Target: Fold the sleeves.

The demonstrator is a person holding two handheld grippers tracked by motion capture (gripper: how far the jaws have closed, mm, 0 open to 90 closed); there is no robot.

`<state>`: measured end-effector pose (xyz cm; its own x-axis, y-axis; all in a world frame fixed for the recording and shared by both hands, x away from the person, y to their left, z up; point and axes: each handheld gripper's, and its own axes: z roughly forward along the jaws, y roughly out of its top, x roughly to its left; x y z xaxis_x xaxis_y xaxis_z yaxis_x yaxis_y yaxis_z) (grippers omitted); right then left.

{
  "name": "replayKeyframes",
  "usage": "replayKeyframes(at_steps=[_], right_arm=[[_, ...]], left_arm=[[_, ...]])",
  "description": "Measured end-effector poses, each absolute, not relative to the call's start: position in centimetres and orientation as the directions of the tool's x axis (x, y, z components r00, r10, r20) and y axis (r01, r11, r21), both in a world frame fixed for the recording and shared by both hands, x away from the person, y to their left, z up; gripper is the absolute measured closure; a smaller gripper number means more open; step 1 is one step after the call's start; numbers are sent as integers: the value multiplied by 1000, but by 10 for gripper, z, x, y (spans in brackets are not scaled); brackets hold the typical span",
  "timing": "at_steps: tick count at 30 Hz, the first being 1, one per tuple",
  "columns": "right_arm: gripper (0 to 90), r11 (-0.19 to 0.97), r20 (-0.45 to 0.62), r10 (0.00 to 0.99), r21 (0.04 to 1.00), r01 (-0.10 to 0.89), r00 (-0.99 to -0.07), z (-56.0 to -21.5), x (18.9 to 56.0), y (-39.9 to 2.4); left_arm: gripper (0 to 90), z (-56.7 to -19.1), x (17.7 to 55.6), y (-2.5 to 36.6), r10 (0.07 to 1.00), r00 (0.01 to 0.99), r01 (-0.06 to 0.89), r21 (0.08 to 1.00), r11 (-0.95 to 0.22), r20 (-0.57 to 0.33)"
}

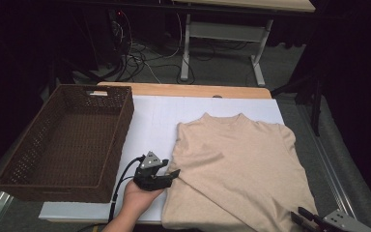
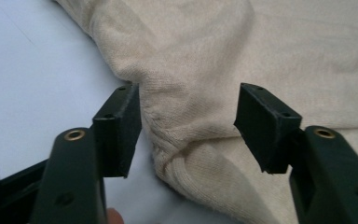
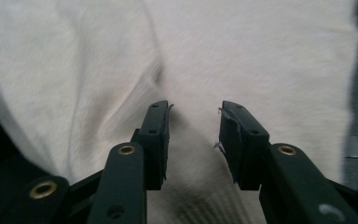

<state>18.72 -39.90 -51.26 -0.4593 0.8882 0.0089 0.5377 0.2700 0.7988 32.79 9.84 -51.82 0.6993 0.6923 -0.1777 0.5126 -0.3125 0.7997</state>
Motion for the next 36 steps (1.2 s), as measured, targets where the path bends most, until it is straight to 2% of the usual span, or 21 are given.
replayKeyframes(at_steps=[2,5,7,8,10,12,16,22,24,27,29,32,35,36], right_arm=[[654,297,5,876,783,546,-483,-516,188,-394],[848,313,1,870,773,552,-494,-516,188,-388],[861,342,-39,867,772,535,-497,-512,186,-386],[861,342,-39,867,772,535,-497,-512,186,-386],[861,327,-36,873,784,527,-487,-508,180,-388],[861,305,-17,878,789,533,-478,-507,172,-391],[860,285,9,880,790,543,-474,-505,159,-394],[845,281,14,878,794,539,-478,-504,156,-392],[758,284,5,883,790,543,-469,-505,156,-392],[687,261,24,887,798,543,-461,-506,159,-394],[661,259,27,885,801,539,-465,-506,163,-392],[649,262,24,884,802,536,-468,-506,165,-390],[636,261,28,877,810,525,-479,-506,169,-389],[630,261,29,875,814,519,-484,-506,171,-388]], left_arm=[[462,-521,330,97,690,702,526,782,-335,-177],[562,-521,332,95,686,705,541,763,-354,-182],[680,-521,333,92,679,716,533,754,-384,-161],[680,-521,333,91,678,718,532,751,-391,-156],[777,-520,331,92,672,726,516,762,-391,-146],[811,-518,329,94,680,720,506,774,-380,-136],[820,-516,329,101,691,714,499,777,-385,-116],[814,-517,330,108,690,714,508,765,-395,-118],[805,-518,329,108,682,719,512,763,-394,-130],[600,-514,329,110,679,719,501,789,-356,-150],[504,-506,331,108,686,709,488,817,-307,-165],[439,-500,336,101,700,700,472,826,-306,-141],[438,-496,354,91,720,682,472,830,-296,-131],[395,-495,362,87,730,672,477,827,-298,-125]])
